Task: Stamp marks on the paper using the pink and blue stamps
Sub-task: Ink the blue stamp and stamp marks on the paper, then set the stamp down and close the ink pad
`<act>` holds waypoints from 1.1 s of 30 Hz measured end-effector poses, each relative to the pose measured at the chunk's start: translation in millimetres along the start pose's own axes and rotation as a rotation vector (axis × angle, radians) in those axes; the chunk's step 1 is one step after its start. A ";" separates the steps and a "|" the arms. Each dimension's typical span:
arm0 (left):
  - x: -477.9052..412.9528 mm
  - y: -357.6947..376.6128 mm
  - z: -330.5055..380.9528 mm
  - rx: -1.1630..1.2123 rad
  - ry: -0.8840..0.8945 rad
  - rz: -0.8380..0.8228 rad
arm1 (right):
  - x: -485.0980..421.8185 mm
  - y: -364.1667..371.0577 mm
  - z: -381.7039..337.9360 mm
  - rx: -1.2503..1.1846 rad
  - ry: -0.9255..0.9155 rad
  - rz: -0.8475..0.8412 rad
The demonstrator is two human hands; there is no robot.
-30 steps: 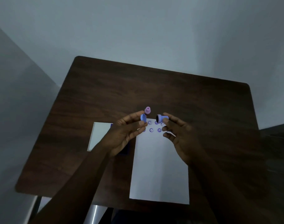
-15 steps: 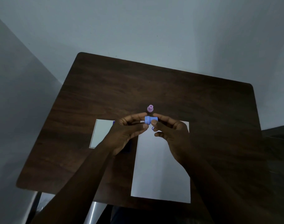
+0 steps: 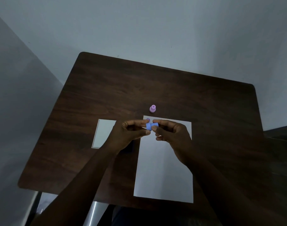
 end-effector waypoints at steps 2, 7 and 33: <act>-2.4 -2.9 -1.7 -0.029 -0.002 0.002 | -4.9 -2.4 2.9 0.032 0.015 0.010; -11.5 -31.6 -11.4 0.145 -0.084 0.058 | -30.7 -25.7 5.5 0.293 -0.011 0.123; -1.7 -82.1 -32.6 -0.065 -0.164 0.241 | -79.4 -23.4 17.7 0.753 -0.204 0.039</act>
Point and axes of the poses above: each hand's wrist, its own x-axis away from the middle knuckle, its own y-axis out of the palm, z = x × y, the point moved 1 cm from there along -x, towards the middle knuckle, and after that the axes turned 12 degrees about -y, right-handed, at the moved point
